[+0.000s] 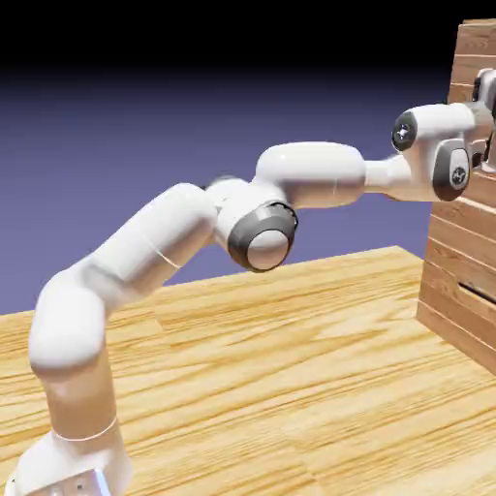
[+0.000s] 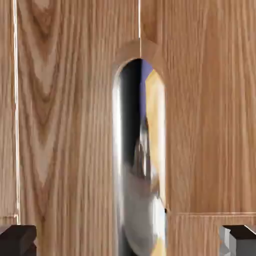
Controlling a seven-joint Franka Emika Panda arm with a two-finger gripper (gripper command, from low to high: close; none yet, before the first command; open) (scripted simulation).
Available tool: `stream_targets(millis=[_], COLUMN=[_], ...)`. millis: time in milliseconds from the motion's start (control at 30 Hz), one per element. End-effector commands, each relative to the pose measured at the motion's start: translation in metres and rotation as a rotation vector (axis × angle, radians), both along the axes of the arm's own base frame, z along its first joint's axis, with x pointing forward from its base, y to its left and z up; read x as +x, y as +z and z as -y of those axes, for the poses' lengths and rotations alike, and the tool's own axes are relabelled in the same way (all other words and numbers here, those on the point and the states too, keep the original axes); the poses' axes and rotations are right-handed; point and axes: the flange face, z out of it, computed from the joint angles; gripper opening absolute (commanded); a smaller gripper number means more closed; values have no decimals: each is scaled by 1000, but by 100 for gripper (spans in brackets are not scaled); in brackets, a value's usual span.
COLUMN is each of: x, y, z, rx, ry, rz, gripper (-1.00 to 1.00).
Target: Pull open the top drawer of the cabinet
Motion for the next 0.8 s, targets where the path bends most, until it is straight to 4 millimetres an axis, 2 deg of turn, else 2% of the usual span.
stream_targets(millis=[0, 33, 167, 400, 767], x=[0, 0, -7, -31, -89], y=[0, 0, 0, 0, 0], z=[0, 0, -1, 0, 0], rx=[0, 0, -1, 0, -1], ry=[-1, -1, -1, -1, -1], rz=[0, 0, 0, 0, 0], gripper=[0, -100, -100, -100, -100])
